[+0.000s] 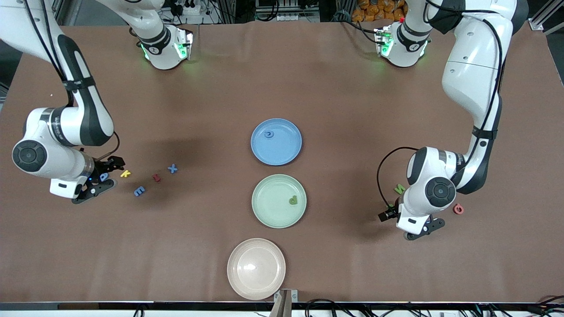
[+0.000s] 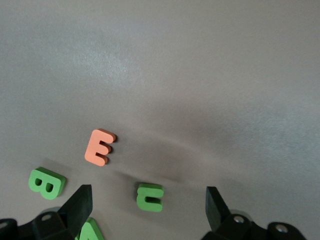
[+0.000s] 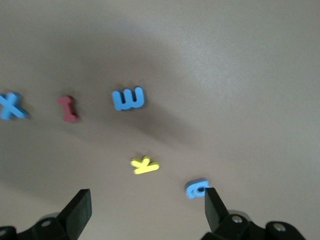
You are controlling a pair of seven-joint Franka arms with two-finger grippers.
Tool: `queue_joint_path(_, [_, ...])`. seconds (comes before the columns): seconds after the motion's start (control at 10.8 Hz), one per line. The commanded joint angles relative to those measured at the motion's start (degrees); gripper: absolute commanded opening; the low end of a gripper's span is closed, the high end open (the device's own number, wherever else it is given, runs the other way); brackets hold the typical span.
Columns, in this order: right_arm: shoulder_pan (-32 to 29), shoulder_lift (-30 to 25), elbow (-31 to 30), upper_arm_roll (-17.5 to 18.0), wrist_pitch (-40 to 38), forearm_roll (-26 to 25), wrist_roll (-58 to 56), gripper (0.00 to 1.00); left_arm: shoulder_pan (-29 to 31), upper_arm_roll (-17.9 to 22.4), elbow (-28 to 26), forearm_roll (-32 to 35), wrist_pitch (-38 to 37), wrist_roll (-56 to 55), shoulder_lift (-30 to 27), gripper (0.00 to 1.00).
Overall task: Sort letters by color into matching plates
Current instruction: 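Grasp the blue D with the right gripper while the left gripper grasps green S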
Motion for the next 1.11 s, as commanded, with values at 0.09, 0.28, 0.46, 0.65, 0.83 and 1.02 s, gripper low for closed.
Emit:
queue_joint_path(0.09, [-4.33, 4.29, 0.0, 0.88, 6.8, -1.28, -14.35, 1.0, 0.53, -0.69, -4.62, -2.9, 4.53, -2.06, -0.2, 1.0])
queue_joint_path(0.28, [-6.09, 4.57, -2.89, 0.88, 11.11, -1.37, -18.51, 0.95, 0.53, -0.69, -7.18, -2.91, 6.75, -2.86, -0.46, 1.0])
queue_joint_path(0.46, [-7.32, 4.65, -4.38, 0.8, 12.09, -1.37, -18.79, 0.95, 0.53, -0.69, -7.37, -2.91, 7.45, -2.78, -0.29, 1.0])
queue_joint_path(0.65, [-8.47, 4.57, -6.06, 0.8, 14.81, -1.45, -19.14, 0.94, 0.53, -0.6, -7.37, -2.91, 7.54, -2.69, -0.29, 1.0])
queue_joint_path(0.83, [-8.73, 4.57, -7.89, -1.04, 18.75, -2.24, -21.58, 0.93, 0.79, -0.69, -8.06, -2.91, 7.46, -2.34, -0.64, 0.01])
queue_joint_path(1.02, [-8.91, 4.57, -10.19, -2.19, 22.72, -2.24, -24.76, 0.89, 0.79, -0.69, -7.9, -2.91, 7.46, -2.07, -0.64, 0.0])
